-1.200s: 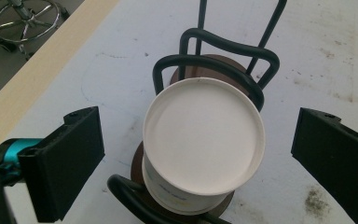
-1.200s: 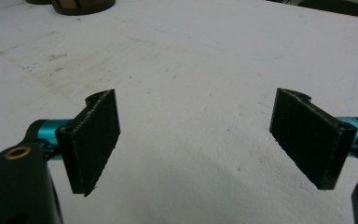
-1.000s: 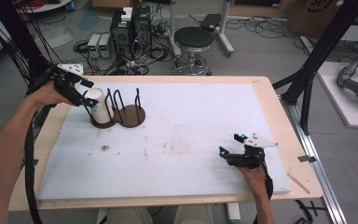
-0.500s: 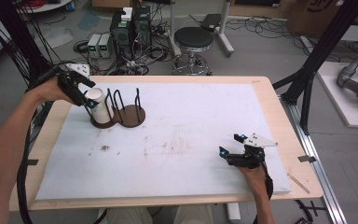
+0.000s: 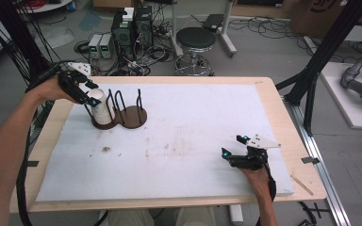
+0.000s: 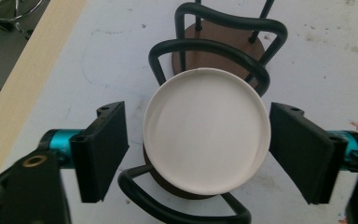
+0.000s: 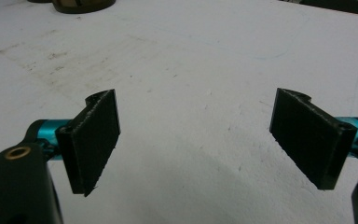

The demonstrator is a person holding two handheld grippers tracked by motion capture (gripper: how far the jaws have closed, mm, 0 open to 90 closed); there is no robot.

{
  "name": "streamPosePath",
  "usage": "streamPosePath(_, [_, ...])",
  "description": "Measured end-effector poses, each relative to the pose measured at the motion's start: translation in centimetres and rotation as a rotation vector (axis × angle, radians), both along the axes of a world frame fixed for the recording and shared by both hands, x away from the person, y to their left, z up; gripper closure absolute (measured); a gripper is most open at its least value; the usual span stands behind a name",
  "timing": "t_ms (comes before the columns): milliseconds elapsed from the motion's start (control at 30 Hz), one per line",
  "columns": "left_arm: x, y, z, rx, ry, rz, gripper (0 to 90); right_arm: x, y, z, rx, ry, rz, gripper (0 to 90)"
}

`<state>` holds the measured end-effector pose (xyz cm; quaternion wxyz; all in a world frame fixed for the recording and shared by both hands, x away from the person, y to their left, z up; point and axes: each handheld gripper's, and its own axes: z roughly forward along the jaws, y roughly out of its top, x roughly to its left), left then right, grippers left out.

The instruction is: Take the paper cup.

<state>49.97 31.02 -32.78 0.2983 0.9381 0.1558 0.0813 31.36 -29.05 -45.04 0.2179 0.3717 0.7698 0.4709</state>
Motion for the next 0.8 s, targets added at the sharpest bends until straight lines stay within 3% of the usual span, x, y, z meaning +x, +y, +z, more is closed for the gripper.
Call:
streamPosePath(167, [-0.01,0.11,0.02,0.005,0.016,-0.003,33.6,-0.02,0.03,-0.01,-0.007,-0.004,0.002,16.3])
streamPosePath(800, [-0.04,0.58,0.53,-0.008,0.023,0.028,35.1,0.03,0.03,-0.01,-0.009,-0.004,0.005,16.3])
